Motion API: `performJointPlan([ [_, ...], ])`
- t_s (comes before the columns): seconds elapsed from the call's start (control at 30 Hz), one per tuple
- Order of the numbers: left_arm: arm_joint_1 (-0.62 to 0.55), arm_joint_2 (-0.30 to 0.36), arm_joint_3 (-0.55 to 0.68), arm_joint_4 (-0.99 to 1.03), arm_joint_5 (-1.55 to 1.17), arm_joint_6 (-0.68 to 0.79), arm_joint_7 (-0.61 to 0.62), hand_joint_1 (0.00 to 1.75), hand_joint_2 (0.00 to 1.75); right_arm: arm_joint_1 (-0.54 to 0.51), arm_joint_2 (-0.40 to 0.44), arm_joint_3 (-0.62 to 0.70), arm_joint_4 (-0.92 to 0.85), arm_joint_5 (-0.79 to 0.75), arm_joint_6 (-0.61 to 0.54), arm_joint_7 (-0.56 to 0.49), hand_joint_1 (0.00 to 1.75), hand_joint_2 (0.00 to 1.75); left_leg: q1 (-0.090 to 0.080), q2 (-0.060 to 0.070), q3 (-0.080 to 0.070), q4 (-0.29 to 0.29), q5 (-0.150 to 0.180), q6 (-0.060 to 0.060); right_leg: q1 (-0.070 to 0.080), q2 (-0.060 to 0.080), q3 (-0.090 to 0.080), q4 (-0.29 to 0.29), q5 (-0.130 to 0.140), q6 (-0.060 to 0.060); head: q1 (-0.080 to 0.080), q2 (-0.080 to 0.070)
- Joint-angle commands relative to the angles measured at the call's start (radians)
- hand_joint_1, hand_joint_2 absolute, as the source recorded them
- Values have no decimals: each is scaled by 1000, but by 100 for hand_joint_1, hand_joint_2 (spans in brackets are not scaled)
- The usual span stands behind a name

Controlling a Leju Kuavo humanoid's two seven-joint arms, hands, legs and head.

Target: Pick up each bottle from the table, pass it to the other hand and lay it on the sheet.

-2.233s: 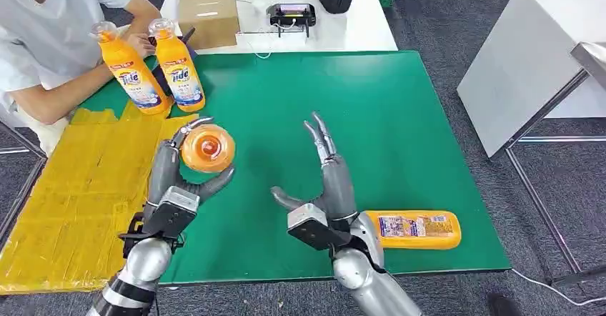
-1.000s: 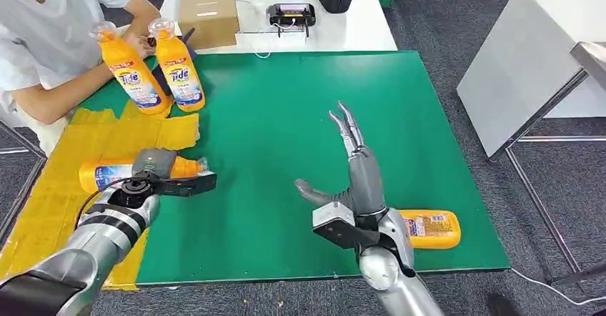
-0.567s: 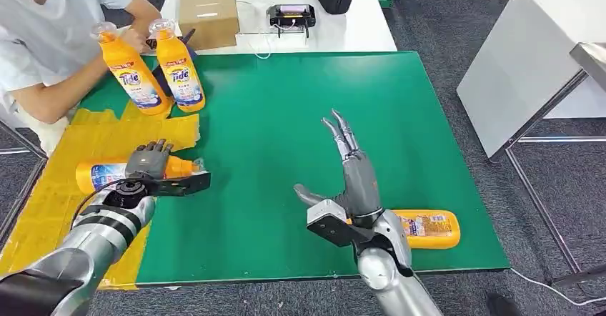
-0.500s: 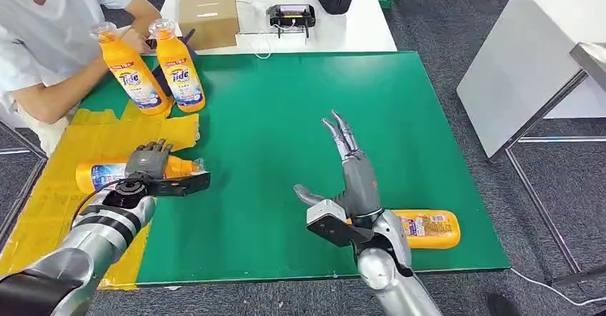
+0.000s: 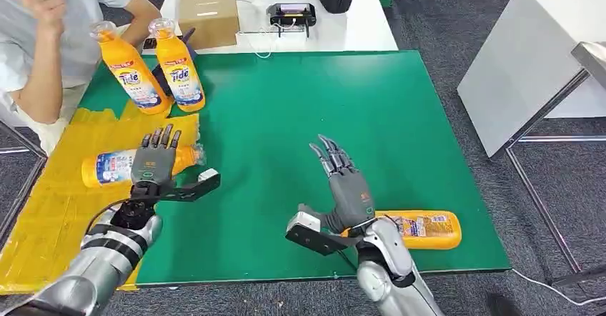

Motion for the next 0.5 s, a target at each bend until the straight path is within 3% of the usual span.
performJointPlan([
  [0.03,266,-17,139,-576,-18,197,-65,0,175,45,-83,9,58,20,4,18,0,175,2,0,4,0,-3,-1,1,5,4,-2,-2,-1,0,0],
  [0.17,341,-106,249,-822,48,197,-232,0,175,81,-106,1,37,41,3,29,0,175,2,-2,1,2,-3,-1,1,3,1,0,-2,-1,0,0],
  [0.3,394,-269,411,-871,352,197,-596,0,175,126,-159,9,16,133,68,98,0,175,2,-1,-1,2,-3,-1,1,3,0,-1,-2,-1,0,0],
  [0.5,443,-264,376,-883,450,197,-622,0,175,180,-201,5,-4,137,77,102,0,175,0,-1,1,1,-4,-1,0,4,2,-1,-2,-1,0,0],
])
